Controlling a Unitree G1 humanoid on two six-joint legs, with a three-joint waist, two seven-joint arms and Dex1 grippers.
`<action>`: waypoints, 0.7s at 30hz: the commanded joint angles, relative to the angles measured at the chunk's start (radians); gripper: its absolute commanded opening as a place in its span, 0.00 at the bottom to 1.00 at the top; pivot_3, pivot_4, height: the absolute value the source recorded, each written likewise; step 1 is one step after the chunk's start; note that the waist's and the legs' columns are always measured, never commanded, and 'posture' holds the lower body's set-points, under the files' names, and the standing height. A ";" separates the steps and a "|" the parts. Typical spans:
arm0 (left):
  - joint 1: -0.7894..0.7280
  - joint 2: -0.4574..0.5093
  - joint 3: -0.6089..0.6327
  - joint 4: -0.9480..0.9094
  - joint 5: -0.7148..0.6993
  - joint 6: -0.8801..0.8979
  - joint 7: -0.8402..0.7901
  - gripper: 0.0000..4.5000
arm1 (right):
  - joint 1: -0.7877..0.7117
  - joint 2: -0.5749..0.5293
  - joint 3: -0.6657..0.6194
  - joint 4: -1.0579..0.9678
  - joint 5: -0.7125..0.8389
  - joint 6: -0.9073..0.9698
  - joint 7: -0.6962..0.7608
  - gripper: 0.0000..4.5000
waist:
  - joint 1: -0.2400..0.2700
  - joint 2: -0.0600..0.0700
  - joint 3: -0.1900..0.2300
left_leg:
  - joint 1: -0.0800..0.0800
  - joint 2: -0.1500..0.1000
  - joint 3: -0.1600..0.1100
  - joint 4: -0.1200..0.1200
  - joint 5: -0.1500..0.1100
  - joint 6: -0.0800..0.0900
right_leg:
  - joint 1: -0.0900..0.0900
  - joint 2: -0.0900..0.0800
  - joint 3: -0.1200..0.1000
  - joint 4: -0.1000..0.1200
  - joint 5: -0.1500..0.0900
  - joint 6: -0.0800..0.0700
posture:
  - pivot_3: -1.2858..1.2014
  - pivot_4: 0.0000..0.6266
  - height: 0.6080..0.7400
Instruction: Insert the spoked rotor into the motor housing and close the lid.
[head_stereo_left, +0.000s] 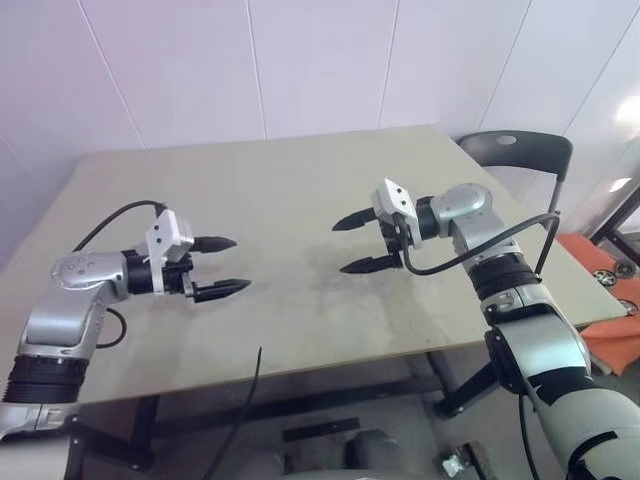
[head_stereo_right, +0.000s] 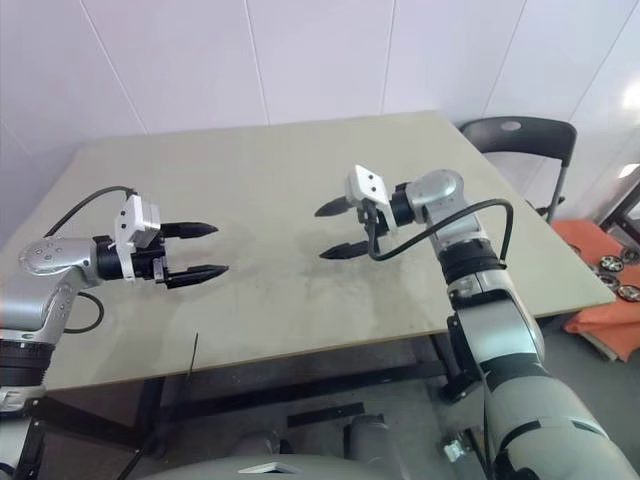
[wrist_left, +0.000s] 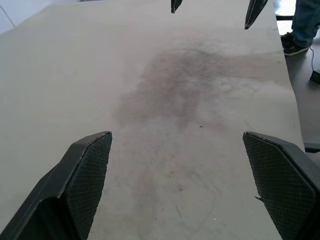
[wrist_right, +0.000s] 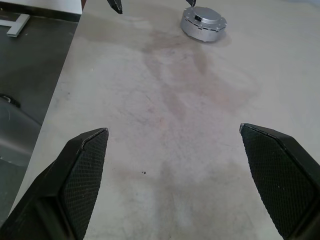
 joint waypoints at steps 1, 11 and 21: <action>-0.031 0.015 0.014 -0.001 0.002 -0.007 -0.001 0.99 | -0.012 -0.008 -0.008 -0.038 0.017 0.004 0.001 0.99 | 0.000 0.000 0.000 | 0.000 0.000 0.000 0.000 0.000 0.000 | 0.000 0.000 0.000 0.000 0.000 0.000 | 0.52 0.00 1.00; -0.009 0.016 0.032 -0.029 -0.004 -0.009 0.020 0.99 | -0.046 0.005 -0.001 0.011 0.004 -0.020 0.006 0.99 | 0.000 0.000 0.000 | 0.000 0.000 0.000 0.000 0.000 0.000 | 0.000 0.000 0.000 0.000 0.000 0.000 | 0.52 0.00 1.00; 0.031 0.030 0.059 -0.067 -0.016 -0.006 0.047 0.99 | -0.075 0.030 0.013 0.064 -0.003 -0.056 0.024 0.99 | 0.000 0.000 0.000 | 0.000 0.000 0.000 0.000 0.000 0.000 | 0.000 0.000 0.000 0.000 0.000 0.000 | 0.52 0.00 1.00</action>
